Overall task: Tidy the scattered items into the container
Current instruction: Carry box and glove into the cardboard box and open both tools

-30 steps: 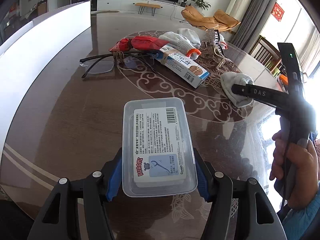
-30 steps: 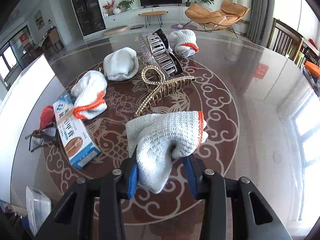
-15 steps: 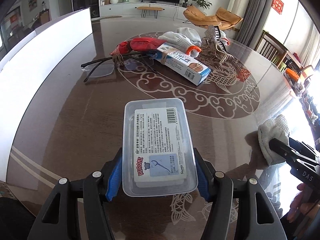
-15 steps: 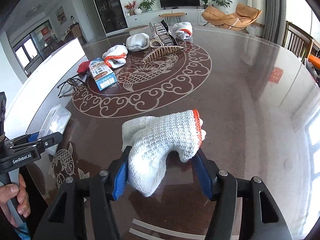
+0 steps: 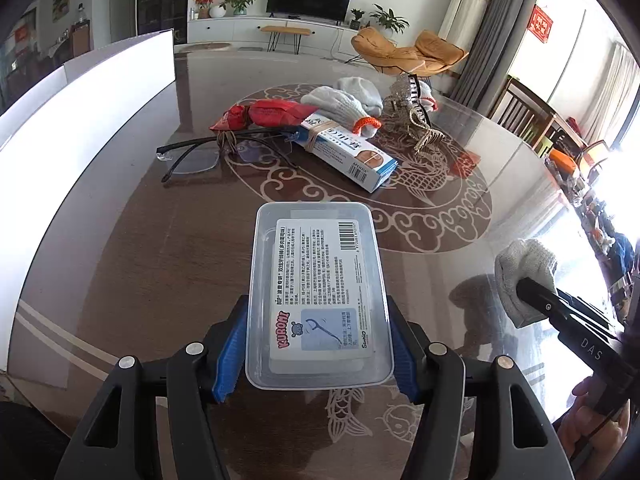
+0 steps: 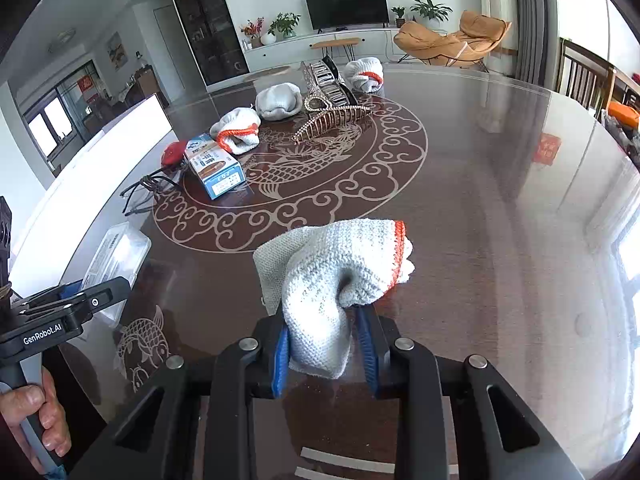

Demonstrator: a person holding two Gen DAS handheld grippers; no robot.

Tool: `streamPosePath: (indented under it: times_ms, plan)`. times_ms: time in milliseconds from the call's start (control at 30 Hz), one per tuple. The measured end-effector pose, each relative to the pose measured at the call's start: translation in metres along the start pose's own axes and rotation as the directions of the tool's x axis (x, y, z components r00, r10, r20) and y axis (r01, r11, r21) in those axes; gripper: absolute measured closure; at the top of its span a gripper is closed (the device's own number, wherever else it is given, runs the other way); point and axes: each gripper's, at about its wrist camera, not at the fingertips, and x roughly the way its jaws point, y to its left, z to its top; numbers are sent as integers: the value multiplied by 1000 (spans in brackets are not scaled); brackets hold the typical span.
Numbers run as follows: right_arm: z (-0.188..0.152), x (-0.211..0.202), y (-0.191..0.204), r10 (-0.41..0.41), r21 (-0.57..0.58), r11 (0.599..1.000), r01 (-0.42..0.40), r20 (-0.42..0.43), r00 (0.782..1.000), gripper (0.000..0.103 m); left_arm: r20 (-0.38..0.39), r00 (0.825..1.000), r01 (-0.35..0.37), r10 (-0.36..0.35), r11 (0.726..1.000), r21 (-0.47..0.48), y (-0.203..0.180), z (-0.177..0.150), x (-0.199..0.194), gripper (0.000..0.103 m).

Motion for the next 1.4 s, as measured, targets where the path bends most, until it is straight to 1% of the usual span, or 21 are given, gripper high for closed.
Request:
streamPosePath:
  times_ms: [67,133,167,300,367,433,533,633,733,833,900,967,1033,1100,1200,1267,1333,1367,1400]
  plan:
    - [0,-20,-1,38,30,999,-40,42,998,73,29,999,42,-42,999,-2,1,1,-13,42]
    - [0,-35,4,36,10,999,-36,71,997,73,38,998,42,-42,999,-2,2,2,-19,42]
    - [-1,-37,8,30,-5,1000,-30,67,997,73,28,999,38,-38,999,-6,2,1,-19,42]
    - [-9,-28,20,41,-41,998,-40,15,999,73,-36,997,69,-70,996,-51,7,-6,-14,42]
    - [-10,-24,28,68,-43,997,-68,-5,998,73,-35,995,90,-93,994,-66,11,-7,-24,42]
    - [-4,-23,43,91,-71,993,-92,-14,996,73,-3,996,89,-89,994,-61,19,-1,-44,42]
    - [25,-25,85,132,-167,978,-129,6,991,73,68,996,59,-54,996,-68,49,24,-82,42]
    - [66,-28,141,209,-261,946,-195,29,977,73,140,990,-2,14,996,-87,95,57,-122,42]
    - [111,-23,207,302,-334,902,-275,31,953,73,194,972,-115,134,988,-105,148,95,-154,42]
    - [156,-7,278,383,-394,850,-350,4,924,73,208,950,-212,234,969,-126,203,133,-167,42]
    - [187,12,325,404,-428,823,-373,-20,914,73,183,946,-244,269,959,-144,242,160,-159,42]
    - [217,39,371,407,-460,802,-382,-49,912,73,140,949,-260,283,952,-163,278,186,-142,42]
    - [244,74,411,393,-470,795,-384,-85,916,73,102,949,-278,299,945,-174,309,209,-122,42]
    - [266,116,445,367,-468,792,-391,-147,919,73,72,953,-278,296,942,-190,334,227,-100,42]
    - [286,178,483,304,-469,804,-367,-206,930,73,25,962,-261,273,938,-227,366,246,-63,42]
    - [295,215,499,260,-459,819,-344,-239,936,73,-10,957,-283,288,932,-227,381,253,-37,42]
    - [302,249,507,246,-427,836,-344,-269,931,73,-50,956,-294,290,931,-216,393,258,-11,42]
    - [305,267,511,240,-403,845,-352,-302,922,71,-73,955,-296,287,930,-218,399,258,1,41]
    - [306,285,514,227,-378,856,-353,-339,913,67,-101,955,-297,281,928,-223,405,258,13,41]
